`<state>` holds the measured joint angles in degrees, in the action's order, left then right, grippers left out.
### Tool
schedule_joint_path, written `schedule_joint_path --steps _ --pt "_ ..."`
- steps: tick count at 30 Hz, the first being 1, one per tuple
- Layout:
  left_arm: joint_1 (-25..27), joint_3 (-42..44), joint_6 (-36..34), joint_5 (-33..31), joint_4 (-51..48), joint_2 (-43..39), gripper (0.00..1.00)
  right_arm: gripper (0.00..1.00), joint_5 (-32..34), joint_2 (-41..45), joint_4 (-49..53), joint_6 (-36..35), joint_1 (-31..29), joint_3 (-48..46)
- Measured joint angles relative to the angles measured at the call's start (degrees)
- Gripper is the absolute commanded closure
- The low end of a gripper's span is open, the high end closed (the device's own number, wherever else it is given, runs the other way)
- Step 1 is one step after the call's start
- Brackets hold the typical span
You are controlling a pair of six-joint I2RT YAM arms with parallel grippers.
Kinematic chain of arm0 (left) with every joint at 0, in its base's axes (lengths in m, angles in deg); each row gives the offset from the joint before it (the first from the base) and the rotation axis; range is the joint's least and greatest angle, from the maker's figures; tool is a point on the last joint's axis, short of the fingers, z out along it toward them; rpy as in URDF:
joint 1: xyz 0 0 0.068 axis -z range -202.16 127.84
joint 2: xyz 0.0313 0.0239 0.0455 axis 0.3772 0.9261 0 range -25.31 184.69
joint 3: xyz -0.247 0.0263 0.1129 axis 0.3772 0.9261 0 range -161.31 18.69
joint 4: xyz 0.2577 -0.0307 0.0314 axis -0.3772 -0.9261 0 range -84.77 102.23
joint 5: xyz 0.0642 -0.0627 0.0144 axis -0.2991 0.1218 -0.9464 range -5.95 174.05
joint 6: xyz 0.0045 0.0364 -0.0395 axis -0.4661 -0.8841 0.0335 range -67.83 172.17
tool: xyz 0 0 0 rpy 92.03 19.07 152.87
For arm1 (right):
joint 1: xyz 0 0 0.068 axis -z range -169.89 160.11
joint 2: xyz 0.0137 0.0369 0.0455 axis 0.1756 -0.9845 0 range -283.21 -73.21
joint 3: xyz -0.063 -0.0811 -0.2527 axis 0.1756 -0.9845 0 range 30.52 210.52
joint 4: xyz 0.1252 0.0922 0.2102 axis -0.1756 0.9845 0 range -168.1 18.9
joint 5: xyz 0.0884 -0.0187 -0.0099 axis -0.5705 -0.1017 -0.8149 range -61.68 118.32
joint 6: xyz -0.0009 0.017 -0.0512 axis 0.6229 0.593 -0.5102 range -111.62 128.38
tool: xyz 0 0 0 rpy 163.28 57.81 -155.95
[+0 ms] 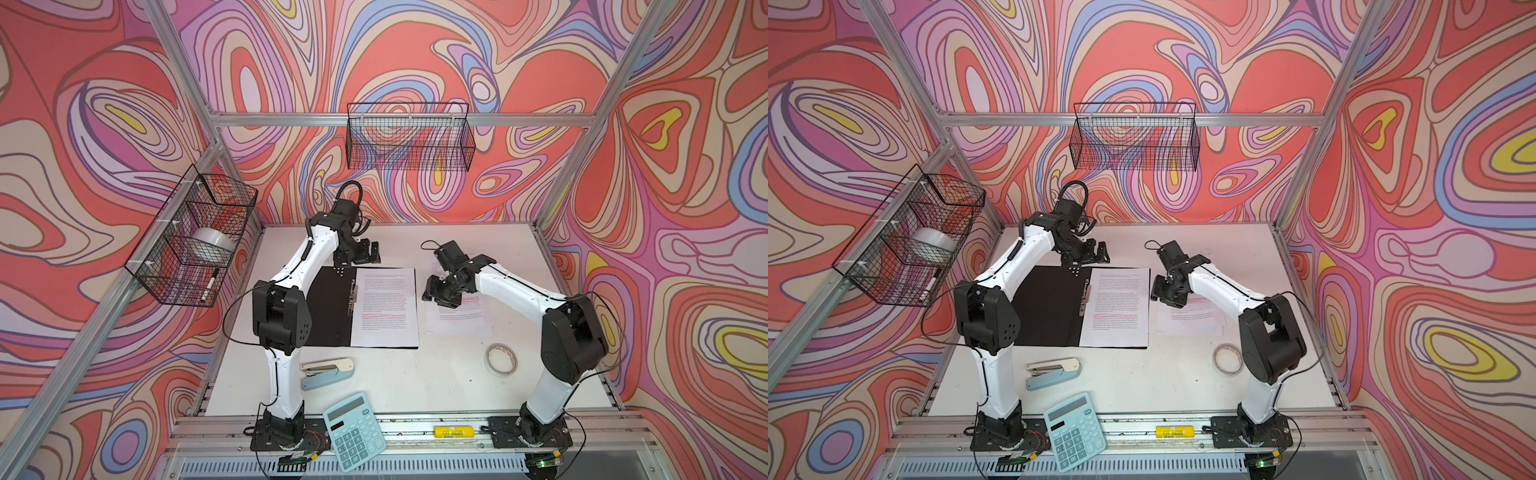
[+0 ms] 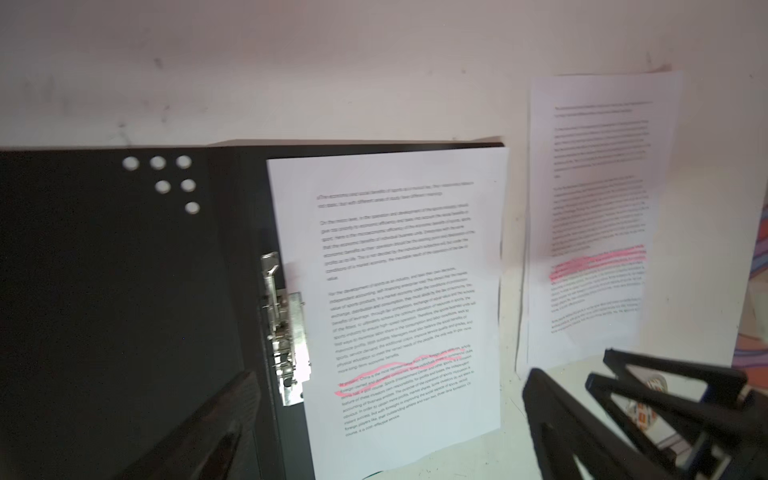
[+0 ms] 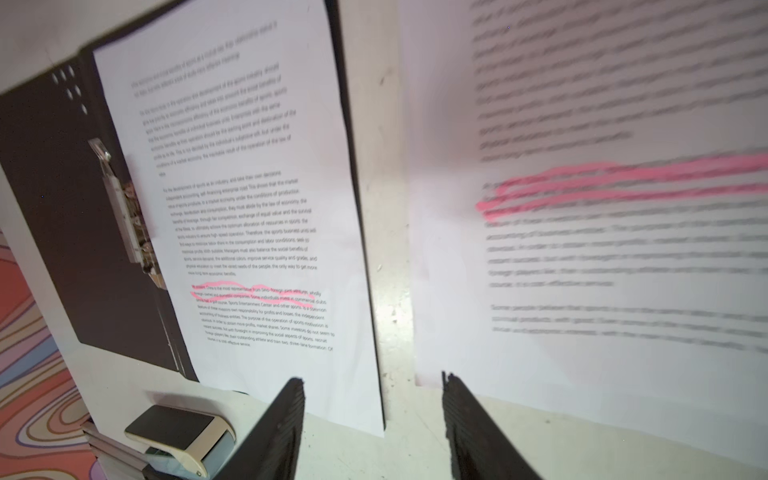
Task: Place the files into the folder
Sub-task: 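Open both grippers and move them back to the remaining paper stack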
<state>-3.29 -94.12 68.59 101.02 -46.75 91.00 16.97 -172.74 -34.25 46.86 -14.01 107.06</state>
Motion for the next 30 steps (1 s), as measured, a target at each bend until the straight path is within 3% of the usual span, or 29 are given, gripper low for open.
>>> schedule_joint_path --steps 5,12,18,30 --pt "8.7 -3.2 -3.0 4.8 0.6 2.4 0.00 0.48 -0.9 5.1 -3.1 -3.0 14.5 -6.3" --pt "16.2 -14.3 -3.7 11.5 1.0 16.4 0.00 0.48 -7.0 5.5 -7.8 -6.6 27.5 -13.5" --pt "19.9 -20.2 -2.7 13.5 1.1 25.1 0.00 0.47 -11.4 5.0 -12.0 -7.8 33.2 -16.9" --pt "22.7 -22.8 -1.6 13.9 3.2 29.0 0.00 0.48 -18.6 -2.4 -19.6 -9.6 37.9 -18.2"
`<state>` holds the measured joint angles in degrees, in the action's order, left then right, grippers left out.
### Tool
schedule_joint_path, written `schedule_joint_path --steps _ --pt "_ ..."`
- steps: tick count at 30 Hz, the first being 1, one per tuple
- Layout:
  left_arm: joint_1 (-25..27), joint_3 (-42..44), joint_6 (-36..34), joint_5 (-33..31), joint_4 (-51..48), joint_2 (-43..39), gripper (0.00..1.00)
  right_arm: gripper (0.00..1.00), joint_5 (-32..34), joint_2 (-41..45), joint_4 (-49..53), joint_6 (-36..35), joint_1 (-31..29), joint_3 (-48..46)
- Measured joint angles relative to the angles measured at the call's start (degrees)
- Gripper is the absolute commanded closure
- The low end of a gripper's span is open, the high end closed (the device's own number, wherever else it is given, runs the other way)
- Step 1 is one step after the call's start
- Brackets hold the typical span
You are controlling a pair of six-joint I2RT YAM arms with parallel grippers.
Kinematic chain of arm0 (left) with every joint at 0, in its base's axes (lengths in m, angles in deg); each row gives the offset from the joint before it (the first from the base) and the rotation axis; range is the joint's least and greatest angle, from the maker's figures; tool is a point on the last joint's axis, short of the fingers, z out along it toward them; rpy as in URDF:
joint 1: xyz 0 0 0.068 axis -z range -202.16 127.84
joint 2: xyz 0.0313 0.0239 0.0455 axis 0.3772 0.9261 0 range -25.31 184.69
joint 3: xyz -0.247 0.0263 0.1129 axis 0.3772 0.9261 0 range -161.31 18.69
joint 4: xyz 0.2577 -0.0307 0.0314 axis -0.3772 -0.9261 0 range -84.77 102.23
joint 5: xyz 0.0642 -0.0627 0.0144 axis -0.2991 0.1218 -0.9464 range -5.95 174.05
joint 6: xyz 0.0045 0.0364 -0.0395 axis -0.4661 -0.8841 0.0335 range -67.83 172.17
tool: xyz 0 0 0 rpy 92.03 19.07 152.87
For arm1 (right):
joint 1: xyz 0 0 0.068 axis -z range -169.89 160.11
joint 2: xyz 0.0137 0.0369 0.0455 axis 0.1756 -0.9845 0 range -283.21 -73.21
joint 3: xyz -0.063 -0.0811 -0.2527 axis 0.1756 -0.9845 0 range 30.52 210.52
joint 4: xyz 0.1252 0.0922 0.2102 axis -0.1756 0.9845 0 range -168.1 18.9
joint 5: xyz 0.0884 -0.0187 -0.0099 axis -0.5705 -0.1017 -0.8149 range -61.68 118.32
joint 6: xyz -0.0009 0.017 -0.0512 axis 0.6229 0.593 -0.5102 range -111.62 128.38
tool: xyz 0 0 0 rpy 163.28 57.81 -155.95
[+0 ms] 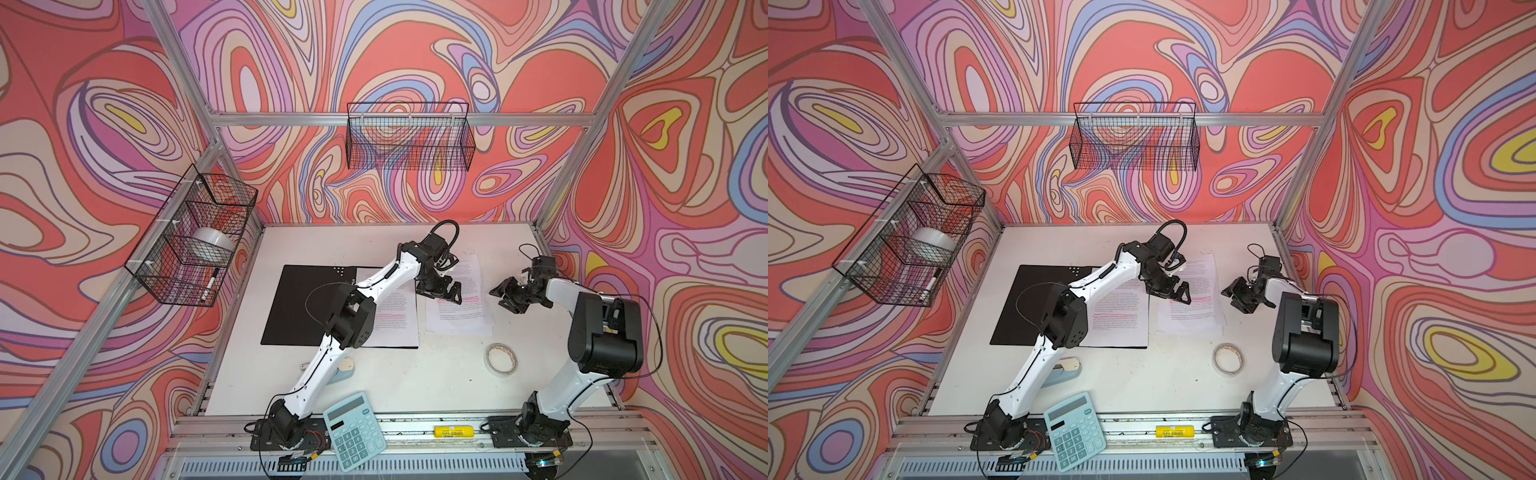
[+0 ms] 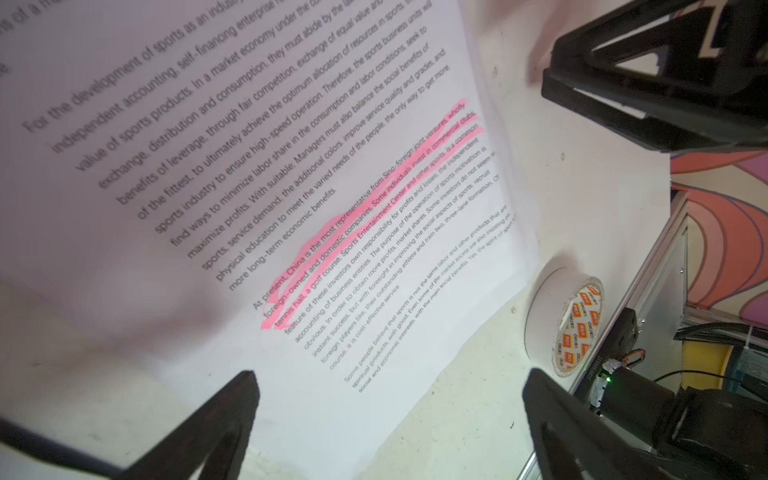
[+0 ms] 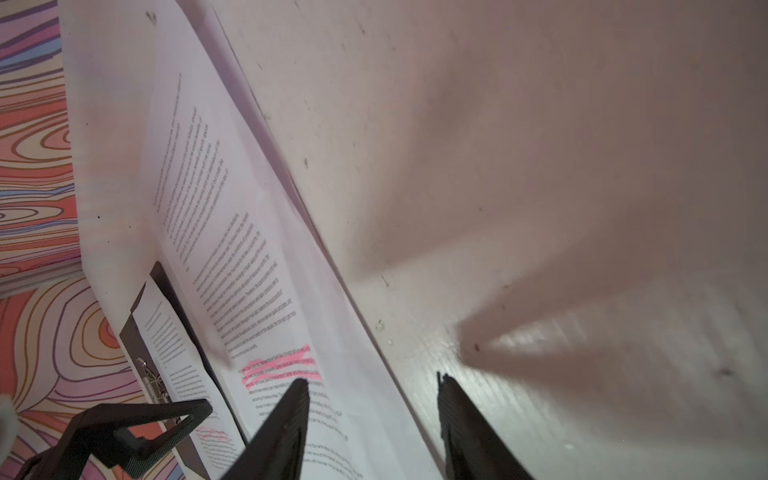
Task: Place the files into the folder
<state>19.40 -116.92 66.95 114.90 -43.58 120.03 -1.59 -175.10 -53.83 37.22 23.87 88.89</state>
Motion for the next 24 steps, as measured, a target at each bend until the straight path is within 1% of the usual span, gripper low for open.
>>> schedule_joint_path --steps 10,19,24 --pt "-0.2 -1.3 0.1 -0.9 -0.1 2.8 0.00 0.49 -5.9 -3.6 -4.5 -2.0 0.4 0.0" --pt "-0.2 -3.6 0.0 -0.9 -0.1 4.2 0.00 0.55 -16.6 -9.4 -7.3 -3.9 0.7 2.8" --pt "-0.2 -4.3 0.0 -0.9 -0.1 4.7 0.00 0.57 -19.4 -10.1 -6.8 -4.9 0.8 2.9"
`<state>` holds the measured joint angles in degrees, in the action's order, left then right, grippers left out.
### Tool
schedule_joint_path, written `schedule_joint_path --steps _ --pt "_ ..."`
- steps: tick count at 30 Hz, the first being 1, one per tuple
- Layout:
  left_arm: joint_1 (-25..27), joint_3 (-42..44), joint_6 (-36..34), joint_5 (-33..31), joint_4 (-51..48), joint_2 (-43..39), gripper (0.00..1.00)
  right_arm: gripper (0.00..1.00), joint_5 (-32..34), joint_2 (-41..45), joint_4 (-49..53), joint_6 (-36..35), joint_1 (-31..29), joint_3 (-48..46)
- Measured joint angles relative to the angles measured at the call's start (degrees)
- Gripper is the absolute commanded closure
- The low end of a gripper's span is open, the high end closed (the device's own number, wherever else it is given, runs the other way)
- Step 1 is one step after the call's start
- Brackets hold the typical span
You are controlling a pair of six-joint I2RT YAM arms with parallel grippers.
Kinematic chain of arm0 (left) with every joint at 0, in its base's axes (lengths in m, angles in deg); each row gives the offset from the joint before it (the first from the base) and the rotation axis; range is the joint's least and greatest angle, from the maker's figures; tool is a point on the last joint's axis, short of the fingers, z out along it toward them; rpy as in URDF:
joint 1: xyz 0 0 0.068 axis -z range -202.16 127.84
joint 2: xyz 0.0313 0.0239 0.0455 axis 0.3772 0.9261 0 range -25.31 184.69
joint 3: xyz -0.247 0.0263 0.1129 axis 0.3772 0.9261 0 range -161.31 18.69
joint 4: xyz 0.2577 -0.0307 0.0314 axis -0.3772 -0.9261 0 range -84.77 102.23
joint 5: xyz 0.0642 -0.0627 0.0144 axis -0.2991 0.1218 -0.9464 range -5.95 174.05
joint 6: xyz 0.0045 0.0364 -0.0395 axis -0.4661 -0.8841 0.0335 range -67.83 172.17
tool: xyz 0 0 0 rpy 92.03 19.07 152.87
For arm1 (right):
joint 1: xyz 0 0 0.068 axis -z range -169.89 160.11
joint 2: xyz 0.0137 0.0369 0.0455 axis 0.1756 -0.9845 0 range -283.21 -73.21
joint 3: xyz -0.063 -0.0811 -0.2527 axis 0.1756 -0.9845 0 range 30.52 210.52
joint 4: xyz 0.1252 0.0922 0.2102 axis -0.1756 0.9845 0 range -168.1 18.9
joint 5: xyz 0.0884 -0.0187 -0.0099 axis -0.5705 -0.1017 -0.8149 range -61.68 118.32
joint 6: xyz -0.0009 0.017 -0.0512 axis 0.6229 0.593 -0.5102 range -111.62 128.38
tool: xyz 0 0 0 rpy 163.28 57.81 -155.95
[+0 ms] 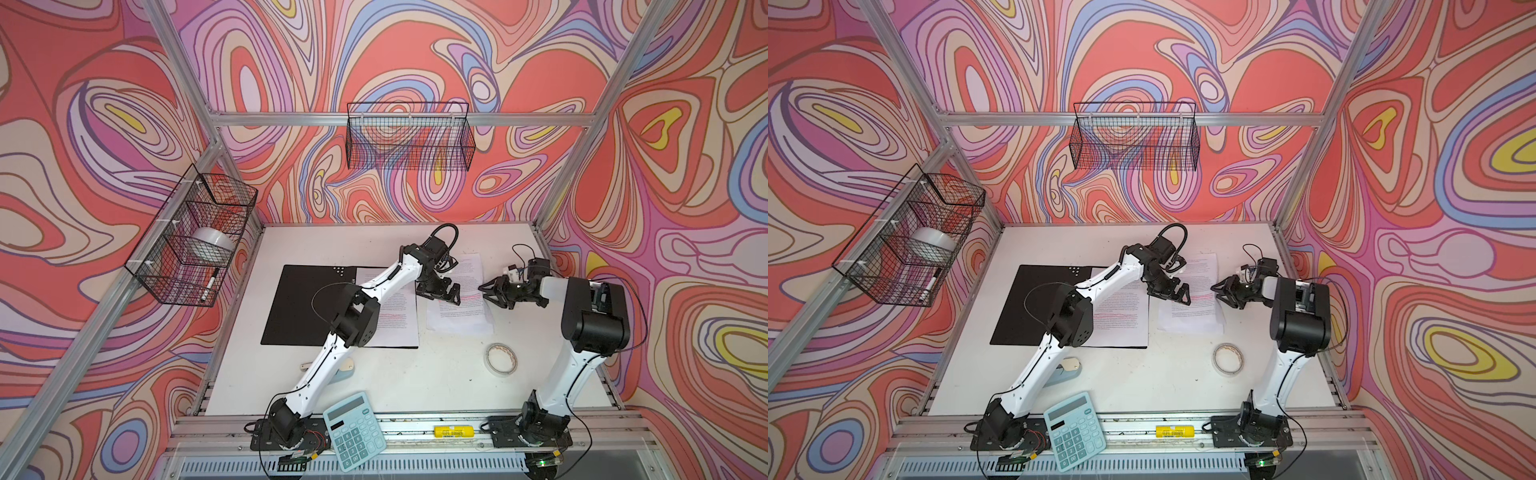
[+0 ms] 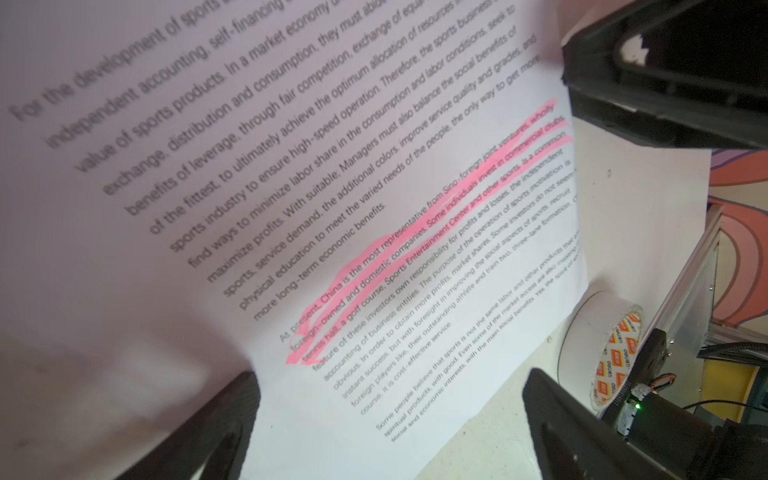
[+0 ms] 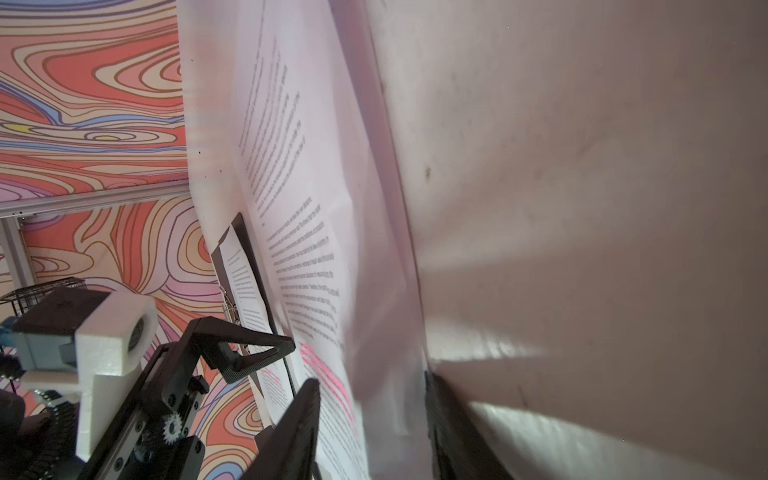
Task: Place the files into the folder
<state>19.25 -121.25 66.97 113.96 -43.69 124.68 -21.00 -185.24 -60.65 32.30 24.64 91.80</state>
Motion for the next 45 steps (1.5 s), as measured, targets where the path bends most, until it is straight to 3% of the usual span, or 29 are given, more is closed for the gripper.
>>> schedule_joint_path --steps 9,22,26,32,45 --pt "-0.2 -0.2 -0.2 -0.2 -0.1 0.1 0.00 0.59 0.3 1.1 5.0 -1.4 0.0 0.0" --pt "-0.2 -0.2 -0.2 -0.2 -0.1 0.1 0.00 0.72 6.8 3.3 9.3 -2.6 -0.1 0.7" --pt "-0.2 -0.2 -0.2 -0.1 -0.1 0.1 0.00 0.71 7.4 3.3 9.9 -2.9 -0.3 1.4" --pt "-0.2 -0.2 -0.2 -0.1 -0.1 0.1 0.00 0.61 9.5 3.3 11.8 -3.5 -1.5 3.4" --pt "-0.2 -0.2 -0.2 -0.1 -0.1 0.1 0.00 0.59 28.2 1.6 20.8 -5.2 -10.0 13.3"
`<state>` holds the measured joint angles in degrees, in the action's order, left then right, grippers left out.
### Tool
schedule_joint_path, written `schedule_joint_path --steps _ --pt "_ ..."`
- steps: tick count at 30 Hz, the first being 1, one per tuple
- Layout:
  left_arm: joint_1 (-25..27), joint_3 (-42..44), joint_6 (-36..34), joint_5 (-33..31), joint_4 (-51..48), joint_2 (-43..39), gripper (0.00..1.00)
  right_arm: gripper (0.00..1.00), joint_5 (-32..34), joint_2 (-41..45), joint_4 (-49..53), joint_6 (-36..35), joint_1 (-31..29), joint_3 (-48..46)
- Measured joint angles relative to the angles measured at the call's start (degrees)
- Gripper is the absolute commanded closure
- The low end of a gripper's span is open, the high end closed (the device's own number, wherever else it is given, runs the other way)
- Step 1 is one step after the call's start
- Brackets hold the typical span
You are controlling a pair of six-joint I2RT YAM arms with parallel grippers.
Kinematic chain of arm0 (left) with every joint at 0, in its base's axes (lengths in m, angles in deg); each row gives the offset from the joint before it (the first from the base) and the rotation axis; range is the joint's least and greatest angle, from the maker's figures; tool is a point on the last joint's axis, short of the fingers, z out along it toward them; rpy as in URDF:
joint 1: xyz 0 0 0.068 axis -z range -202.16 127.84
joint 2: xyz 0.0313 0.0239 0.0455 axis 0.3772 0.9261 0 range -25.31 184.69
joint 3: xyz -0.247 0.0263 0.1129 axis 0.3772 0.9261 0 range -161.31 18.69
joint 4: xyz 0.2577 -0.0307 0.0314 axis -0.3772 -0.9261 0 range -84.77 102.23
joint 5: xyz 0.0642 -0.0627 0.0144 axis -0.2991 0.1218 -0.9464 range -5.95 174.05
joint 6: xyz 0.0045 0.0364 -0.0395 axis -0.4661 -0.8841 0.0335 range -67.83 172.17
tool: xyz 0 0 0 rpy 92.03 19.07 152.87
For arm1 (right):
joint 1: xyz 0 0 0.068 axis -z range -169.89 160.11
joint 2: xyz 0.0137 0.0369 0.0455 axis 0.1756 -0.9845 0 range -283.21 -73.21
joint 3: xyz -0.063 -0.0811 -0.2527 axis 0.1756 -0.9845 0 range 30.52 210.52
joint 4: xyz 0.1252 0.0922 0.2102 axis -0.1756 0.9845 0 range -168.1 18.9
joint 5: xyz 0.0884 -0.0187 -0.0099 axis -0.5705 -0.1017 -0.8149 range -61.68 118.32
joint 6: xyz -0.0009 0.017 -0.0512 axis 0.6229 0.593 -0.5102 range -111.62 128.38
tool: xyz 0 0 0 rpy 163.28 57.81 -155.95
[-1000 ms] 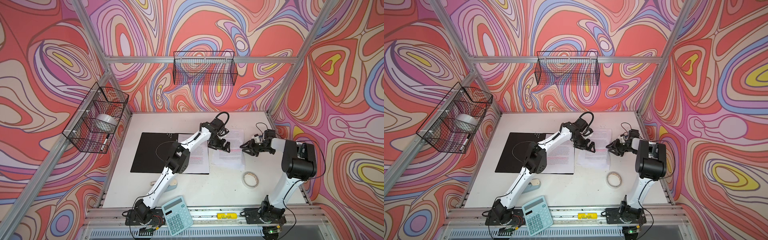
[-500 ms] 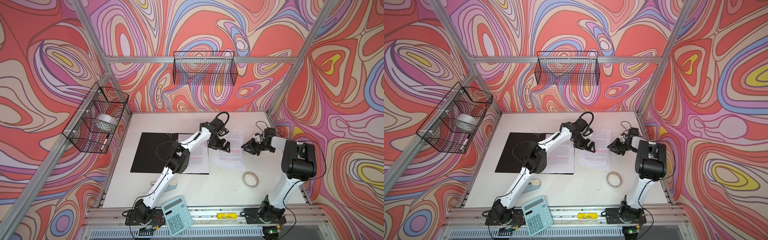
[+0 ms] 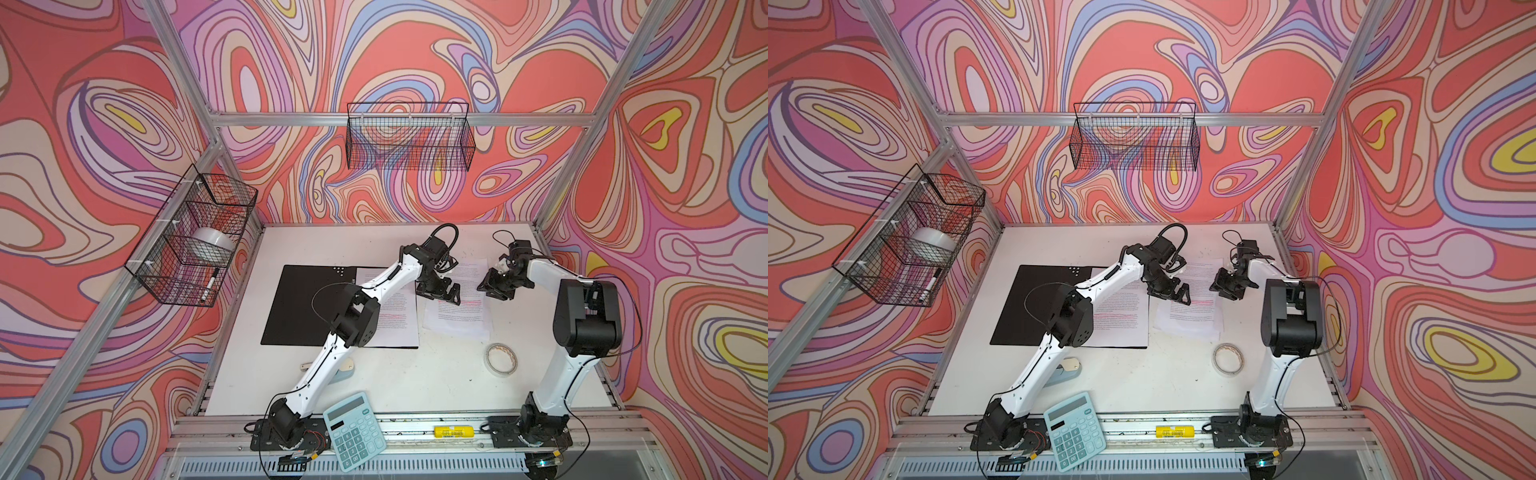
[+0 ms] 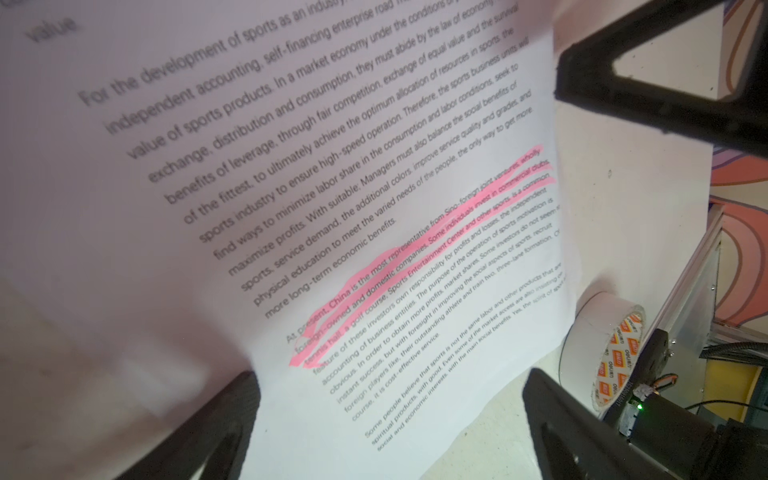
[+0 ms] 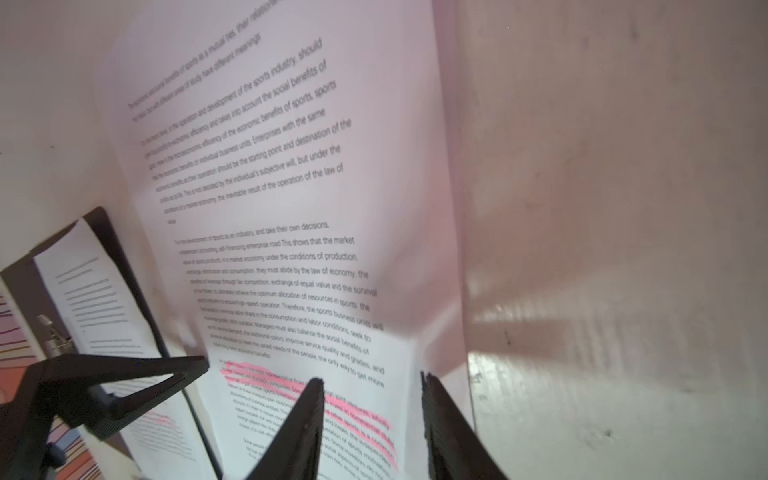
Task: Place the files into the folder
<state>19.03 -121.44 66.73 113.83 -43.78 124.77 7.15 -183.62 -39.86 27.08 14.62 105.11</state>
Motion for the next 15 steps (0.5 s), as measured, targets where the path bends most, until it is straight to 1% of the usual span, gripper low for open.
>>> schedule_joint_path --steps 5,10,15 --pt "0.0 0.0 0.0 0.0 0.0 0.0 0.00 0.61 7.0 -1.7 2.3 0.4 -1.6 1.2" --pt "0.0 0.0 0.0 0.0 0.0 0.0 0.00 0.63 9.9 -1.8 3.0 0.9 -1.6 1.2" --pt "0.0 0.0 0.0 0.0 0.0 0.0 0.00 0.57 11.1 -1.7 2.6 1.5 -1.6 1.2"
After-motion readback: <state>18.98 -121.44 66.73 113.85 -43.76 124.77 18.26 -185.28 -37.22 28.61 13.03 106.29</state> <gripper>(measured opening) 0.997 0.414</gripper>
